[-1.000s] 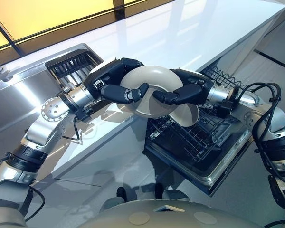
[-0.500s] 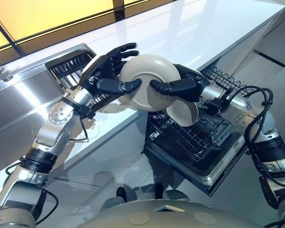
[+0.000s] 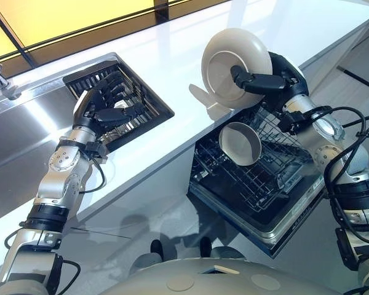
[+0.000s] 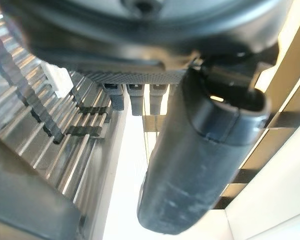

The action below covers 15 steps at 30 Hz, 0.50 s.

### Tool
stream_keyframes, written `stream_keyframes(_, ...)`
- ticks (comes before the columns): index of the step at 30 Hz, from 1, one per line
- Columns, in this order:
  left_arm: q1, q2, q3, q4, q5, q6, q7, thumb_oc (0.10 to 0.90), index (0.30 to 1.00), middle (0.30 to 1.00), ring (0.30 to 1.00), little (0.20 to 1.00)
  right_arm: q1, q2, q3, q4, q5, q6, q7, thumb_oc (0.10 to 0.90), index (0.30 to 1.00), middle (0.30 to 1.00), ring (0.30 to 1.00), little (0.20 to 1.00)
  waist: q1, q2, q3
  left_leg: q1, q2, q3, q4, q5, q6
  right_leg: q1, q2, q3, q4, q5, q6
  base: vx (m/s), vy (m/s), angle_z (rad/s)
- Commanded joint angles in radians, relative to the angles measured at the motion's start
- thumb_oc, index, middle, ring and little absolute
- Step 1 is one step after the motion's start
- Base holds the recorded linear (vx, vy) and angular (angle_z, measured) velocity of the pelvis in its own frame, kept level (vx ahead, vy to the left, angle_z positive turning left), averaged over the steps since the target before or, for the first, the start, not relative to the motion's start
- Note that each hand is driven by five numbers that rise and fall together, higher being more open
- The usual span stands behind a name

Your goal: Pick up plates and place into dishwasher.

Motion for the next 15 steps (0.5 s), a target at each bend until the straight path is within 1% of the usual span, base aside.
stream_keyframes(1, -0.064, 0.013, 0.092, 0.009, 0.092, -0.072, 0.09, 0.8, 0.9, 0.9, 0.9, 0.9, -0.066, 0.008, -0.158, -0.048, -0.118, -0.233, -0.103, 0.1, 0.3, 0.3, 0.3, 0.2, 0.001, 0.013, -0.065, -0.009, -0.044, 0.01, 0.013, -0.066, 0.033, -0.028, 0.047, -0.052, 0.111, -0.091, 0.035, 0.0, 0.0, 0.0)
stream_keyframes(5, -0.039, -0.002, 0.128, 0.025, 0.135, -0.073, 0.125, 0.8, 0.9, 0.9, 0.9, 0.9, -0.005, -0.01, -0.22, -0.061, -0.243, -0.257, -0.132, 0.1, 0.3, 0.3, 0.3, 0.2, -0.011, 0.016, -0.061, -0.007, -0.045, 0.013, 0.012, -0.065, 0.031, -0.033, 0.046, -0.049, 0.119, -0.092, 0.038, 0.0, 0.019, -0.01)
stream_keyframes(7, -0.024, -0.005, 0.148, 0.024, 0.147, -0.072, 0.133, 0.8, 0.9, 0.9, 0.9, 0.9, 0.045, -0.014, -0.254, -0.069, -0.305, -0.293, -0.133, 0.1, 0.3, 0.3, 0.3, 0.2, -0.019, 0.019, -0.059, -0.005, -0.045, 0.019, 0.01, -0.065, 0.031, -0.037, 0.046, -0.046, 0.121, -0.09, 0.04, -0.01, 0.046, -0.03)
stream_keyframes(10, 0.005, -0.012, 0.185, 0.023, 0.162, -0.078, 0.138, 0.8, 0.9, 0.9, 0.9, 0.9, 0.139, -0.016, -0.321, -0.104, -0.393, -0.379, -0.126, 0.1, 0.3, 0.3, 0.3, 0.2, -0.038, 0.023, -0.054, -0.003, -0.045, 0.03, 0.007, -0.065, 0.033, -0.044, 0.045, -0.039, 0.124, -0.088, 0.046, -0.01, 0.047, -0.07)
stream_keyframes(13, 0.025, -0.02, 0.212, 0.021, 0.179, -0.087, 0.163, 0.8, 0.9, 0.9, 0.9, 0.9, 0.225, 0.004, -0.375, -0.146, -0.484, -0.471, -0.165, 0.1, 0.3, 0.3, 0.3, 0.2, -0.057, 0.029, -0.048, 0.002, -0.045, 0.044, 0.005, -0.066, 0.036, -0.051, 0.044, -0.031, 0.13, -0.086, 0.051, -0.01, 0.051, -0.07)
stream_keyframes(15, 0.032, -0.024, 0.22, 0.028, 0.175, -0.097, 0.178, 0.8, 0.9, 0.9, 0.9, 0.9, 0.263, 0.02, -0.398, -0.165, -0.506, -0.503, -0.163, 0.1, 0.3, 0.3, 0.3, 0.2, -0.069, 0.033, -0.043, 0.004, -0.045, 0.053, 0.005, -0.068, 0.037, -0.056, 0.043, -0.027, 0.133, -0.085, 0.054, -0.02, 0.058, -0.08)
